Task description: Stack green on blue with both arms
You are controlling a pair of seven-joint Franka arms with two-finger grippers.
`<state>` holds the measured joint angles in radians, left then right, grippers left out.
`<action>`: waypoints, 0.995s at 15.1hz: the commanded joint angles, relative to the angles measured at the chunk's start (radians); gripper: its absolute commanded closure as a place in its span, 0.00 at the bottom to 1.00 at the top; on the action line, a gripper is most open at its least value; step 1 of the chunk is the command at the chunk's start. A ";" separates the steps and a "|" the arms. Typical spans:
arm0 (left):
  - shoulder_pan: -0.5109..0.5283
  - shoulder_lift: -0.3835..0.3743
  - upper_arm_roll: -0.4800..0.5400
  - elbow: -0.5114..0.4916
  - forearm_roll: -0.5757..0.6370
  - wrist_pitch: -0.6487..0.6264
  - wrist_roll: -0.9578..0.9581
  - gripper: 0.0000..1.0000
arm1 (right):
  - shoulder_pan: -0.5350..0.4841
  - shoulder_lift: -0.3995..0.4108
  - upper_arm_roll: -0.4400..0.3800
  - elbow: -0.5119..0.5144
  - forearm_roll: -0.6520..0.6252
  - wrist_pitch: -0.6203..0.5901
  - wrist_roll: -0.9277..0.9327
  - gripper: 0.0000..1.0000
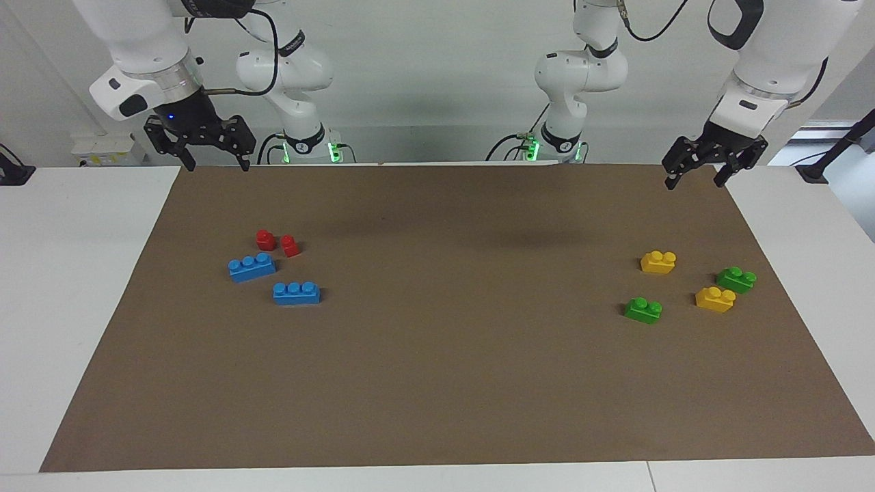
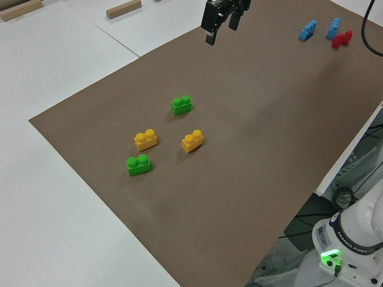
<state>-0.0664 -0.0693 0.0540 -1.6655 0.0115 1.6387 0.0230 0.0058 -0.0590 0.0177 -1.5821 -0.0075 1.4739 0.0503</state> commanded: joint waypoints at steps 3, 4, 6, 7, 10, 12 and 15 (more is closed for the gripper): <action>-0.010 -0.006 0.012 0.013 -0.013 -0.023 0.018 0.00 | -0.013 -0.004 0.004 -0.001 0.018 -0.017 -0.003 0.00; -0.010 -0.006 0.012 0.013 -0.013 -0.022 0.018 0.00 | -0.015 -0.007 0.001 -0.012 0.018 -0.009 -0.003 0.00; -0.010 -0.006 0.012 0.013 -0.013 -0.022 0.018 0.00 | -0.055 -0.027 -0.004 -0.050 0.021 0.022 -0.035 0.00; -0.012 -0.006 0.012 0.013 -0.013 -0.022 0.018 0.00 | -0.055 -0.027 -0.004 -0.048 0.021 0.022 -0.044 0.00; -0.012 -0.006 0.012 0.013 -0.013 -0.022 0.017 0.00 | -0.063 -0.028 -0.004 -0.052 0.021 0.028 -0.070 0.00; -0.012 -0.006 0.012 0.010 -0.013 -0.017 0.017 0.00 | -0.064 -0.028 -0.005 -0.067 0.021 0.089 -0.035 0.00; -0.010 -0.009 0.012 0.006 -0.015 -0.008 -0.006 0.00 | -0.053 -0.019 -0.002 -0.085 0.021 0.134 0.312 0.00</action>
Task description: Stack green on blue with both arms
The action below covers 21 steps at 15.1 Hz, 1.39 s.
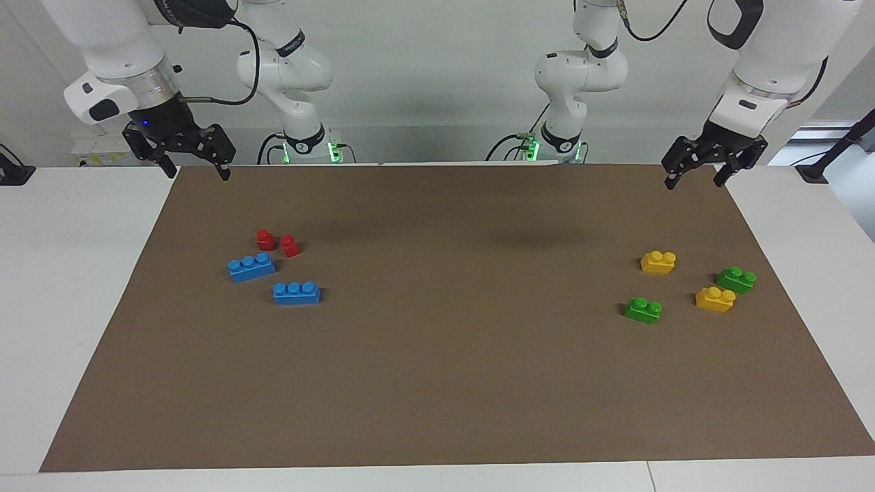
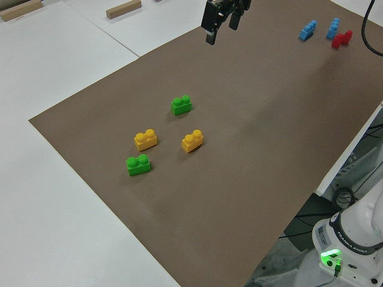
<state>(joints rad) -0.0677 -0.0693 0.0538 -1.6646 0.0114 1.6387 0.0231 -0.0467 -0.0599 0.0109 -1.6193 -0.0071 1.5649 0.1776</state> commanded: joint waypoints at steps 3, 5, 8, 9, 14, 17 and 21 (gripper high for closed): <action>-0.009 -0.021 0.012 -0.033 -0.014 0.044 -0.176 0.00 | -0.001 0.035 0.004 -0.051 0.024 0.089 0.394 0.01; -0.011 -0.017 0.012 -0.063 -0.014 0.099 -0.302 0.00 | -0.013 0.083 0.004 -0.048 0.074 0.102 0.573 0.01; -0.009 -0.007 0.009 -0.095 -0.016 0.151 -0.388 0.00 | -0.039 0.153 0.003 -0.031 0.155 0.115 0.754 0.02; -0.004 -0.004 0.012 -0.110 -0.018 0.171 -0.417 0.00 | -0.062 0.170 0.003 -0.028 0.218 0.118 0.798 0.02; 0.003 0.083 0.012 -0.129 -0.044 0.271 -0.581 0.00 | -0.108 0.259 0.003 -0.044 0.363 0.167 0.872 0.02; 0.005 0.156 0.012 -0.129 -0.044 0.347 -0.731 0.00 | -0.110 0.287 0.001 -0.105 0.447 0.228 0.876 0.02; 0.009 0.253 0.014 -0.129 -0.044 0.473 -0.949 0.00 | -0.121 0.270 0.001 -0.207 0.532 0.325 0.942 0.02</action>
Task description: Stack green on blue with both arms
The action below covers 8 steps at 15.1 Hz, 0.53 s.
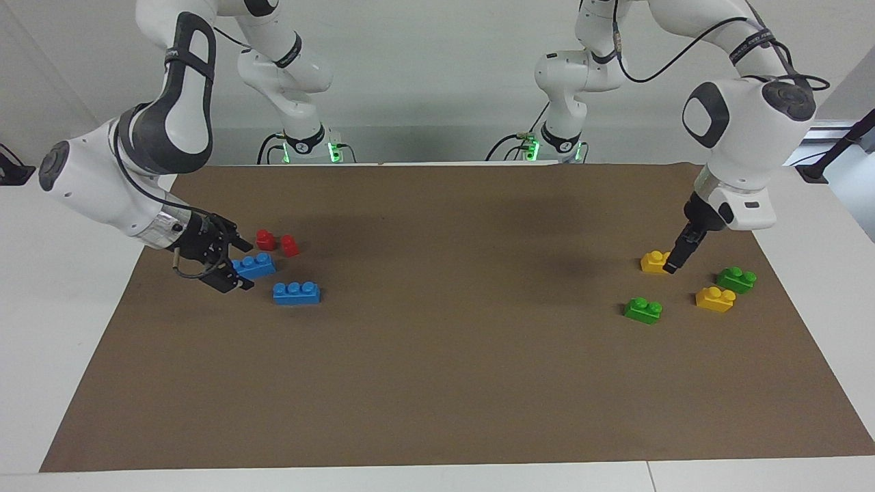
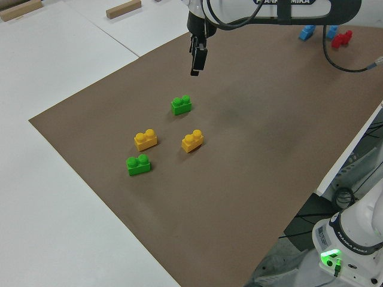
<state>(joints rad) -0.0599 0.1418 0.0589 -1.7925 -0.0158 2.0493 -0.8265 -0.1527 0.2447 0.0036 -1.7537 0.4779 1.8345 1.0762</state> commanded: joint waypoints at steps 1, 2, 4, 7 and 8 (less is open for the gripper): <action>0.006 0.067 0.009 -0.001 -0.016 0.090 -0.140 0.00 | -0.014 -0.039 0.009 -0.090 0.053 0.074 0.051 0.02; 0.008 0.084 0.009 -0.004 -0.016 0.118 -0.163 0.00 | -0.016 -0.033 0.009 -0.092 0.054 0.078 0.051 0.02; 0.038 0.107 0.007 -0.014 -0.016 0.152 -0.169 0.00 | -0.019 -0.007 0.009 -0.092 0.068 0.083 0.048 0.02; 0.041 0.146 0.007 -0.039 -0.018 0.218 -0.187 0.00 | -0.021 0.025 0.009 -0.090 0.073 0.095 0.045 0.02; 0.040 0.166 0.007 -0.039 -0.018 0.239 -0.224 0.00 | -0.022 0.034 0.009 -0.090 0.077 0.097 0.044 0.02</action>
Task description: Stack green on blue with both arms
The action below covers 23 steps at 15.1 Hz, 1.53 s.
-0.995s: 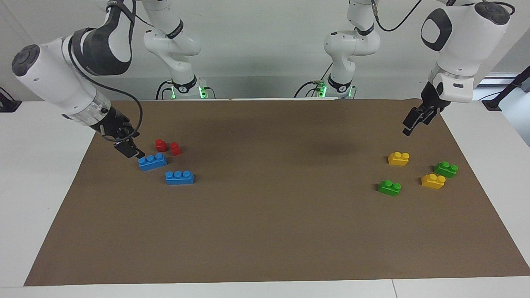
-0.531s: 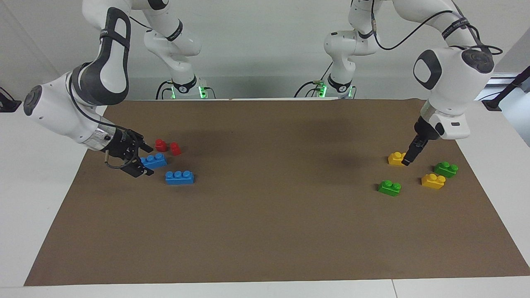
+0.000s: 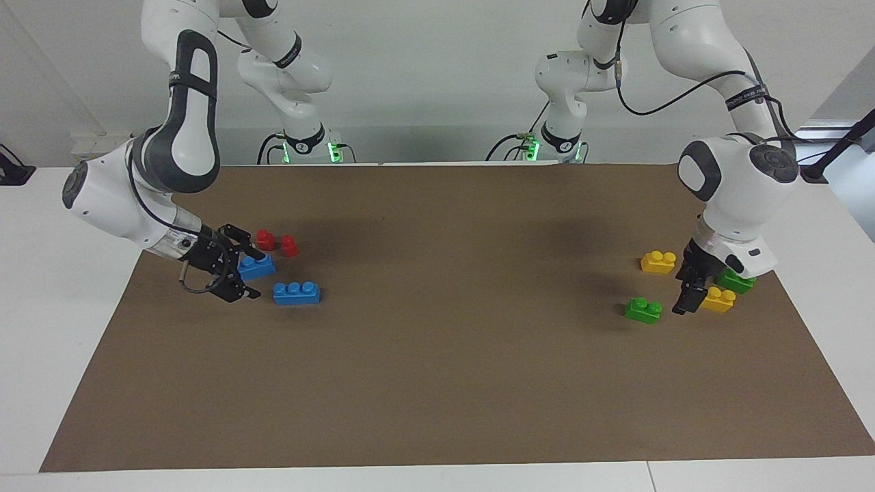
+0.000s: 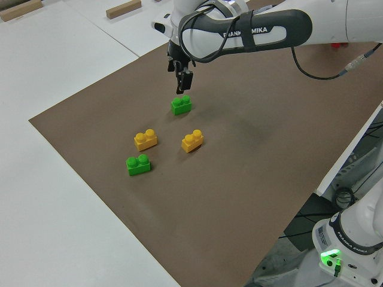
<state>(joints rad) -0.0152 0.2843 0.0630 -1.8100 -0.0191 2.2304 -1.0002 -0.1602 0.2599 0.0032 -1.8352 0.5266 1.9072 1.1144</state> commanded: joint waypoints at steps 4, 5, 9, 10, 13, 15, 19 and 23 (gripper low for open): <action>-0.006 0.058 0.003 -0.043 -0.015 0.106 -0.123 0.00 | -0.029 0.044 0.009 -0.015 0.030 0.024 -0.024 0.01; -0.006 0.064 0.003 -0.042 -0.015 0.106 -0.133 0.00 | -0.029 0.050 0.011 -0.015 0.032 0.027 -0.028 0.01; -0.015 0.090 0.000 -0.042 -0.033 0.115 -0.133 0.00 | -0.018 0.065 0.011 -0.042 0.049 0.084 -0.030 0.01; -0.017 0.098 0.000 -0.042 -0.039 0.114 -0.133 0.00 | -0.013 0.067 0.011 -0.055 0.050 0.099 -0.033 0.01; -0.019 0.104 0.000 -0.042 -0.053 0.106 -0.132 0.00 | -0.009 0.067 0.011 -0.076 0.069 0.113 -0.056 0.01; -0.019 0.105 0.000 -0.042 -0.053 0.106 -0.130 0.00 | -0.009 0.071 0.011 -0.085 0.069 0.118 -0.065 0.01; -0.022 0.113 0.000 -0.051 -0.053 0.112 -0.124 0.06 | -0.010 0.081 0.011 -0.108 0.082 0.145 -0.096 0.01; -0.020 0.113 0.000 -0.048 -0.051 0.106 -0.115 0.38 | -0.006 0.085 0.011 -0.142 0.122 0.180 -0.129 0.02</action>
<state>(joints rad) -0.0237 0.4015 0.0539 -1.8420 -0.0555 2.3204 -1.1244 -0.1641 0.3468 0.0097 -1.9416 0.6030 2.0435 1.0350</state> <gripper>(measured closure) 0.150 0.000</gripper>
